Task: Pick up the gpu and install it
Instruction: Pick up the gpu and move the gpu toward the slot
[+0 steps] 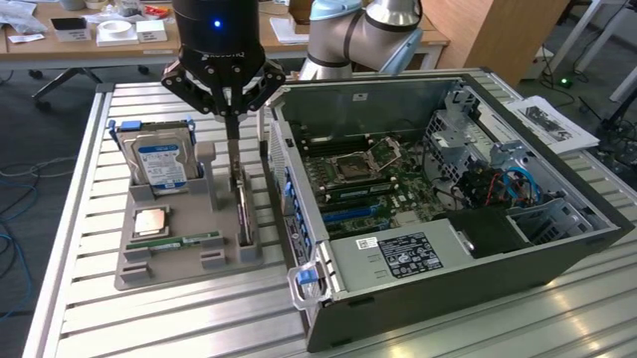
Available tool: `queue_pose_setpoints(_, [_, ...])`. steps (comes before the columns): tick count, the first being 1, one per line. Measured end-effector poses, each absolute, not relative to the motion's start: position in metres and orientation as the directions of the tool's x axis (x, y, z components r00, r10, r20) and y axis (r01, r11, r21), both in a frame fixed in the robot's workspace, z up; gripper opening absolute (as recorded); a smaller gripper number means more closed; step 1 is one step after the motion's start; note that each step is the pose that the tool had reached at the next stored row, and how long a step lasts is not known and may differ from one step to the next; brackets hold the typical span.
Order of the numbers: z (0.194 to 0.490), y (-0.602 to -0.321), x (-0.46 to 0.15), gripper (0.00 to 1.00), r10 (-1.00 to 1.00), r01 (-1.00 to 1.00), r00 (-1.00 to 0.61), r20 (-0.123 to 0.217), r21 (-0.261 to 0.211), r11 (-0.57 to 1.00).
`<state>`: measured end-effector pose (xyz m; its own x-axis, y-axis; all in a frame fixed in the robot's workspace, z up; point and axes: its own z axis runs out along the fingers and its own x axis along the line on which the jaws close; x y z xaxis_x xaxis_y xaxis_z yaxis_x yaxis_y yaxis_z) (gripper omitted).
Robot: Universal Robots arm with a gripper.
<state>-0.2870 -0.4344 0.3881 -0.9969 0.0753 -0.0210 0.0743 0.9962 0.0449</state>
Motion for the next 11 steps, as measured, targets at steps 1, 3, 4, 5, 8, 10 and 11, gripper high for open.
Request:
queue_pose_setpoints(1, [0.3881,-0.4344,-0.287,0.11,0.075,0.074,-0.997,-0.021,0.045,0.996])
queue_pose_setpoints(3, [0.3881,-0.4344,-0.287,0.11,0.075,0.074,-0.997,-0.021,0.045,0.996])
queue_pose_setpoints(4, [0.3881,-0.4344,-0.287,0.11,0.075,0.074,-0.997,-0.021,0.045,0.996])
queue_pose_setpoints(5, [0.3881,-0.4344,-0.287,0.11,0.075,0.074,-0.997,-0.021,0.045,0.996])
queue_pose_setpoints(8, [0.3881,-0.4344,-0.287,0.11,0.075,0.074,-0.997,-0.021,0.045,0.996])
queue_pose_setpoints(10, [0.3881,-0.4344,-0.287,0.11,0.075,0.074,-0.997,-0.021,0.045,0.996])
queue_pose_setpoints(11, [0.3881,-0.4344,-0.287,0.11,0.075,0.074,-0.997,-0.021,0.045,0.996])
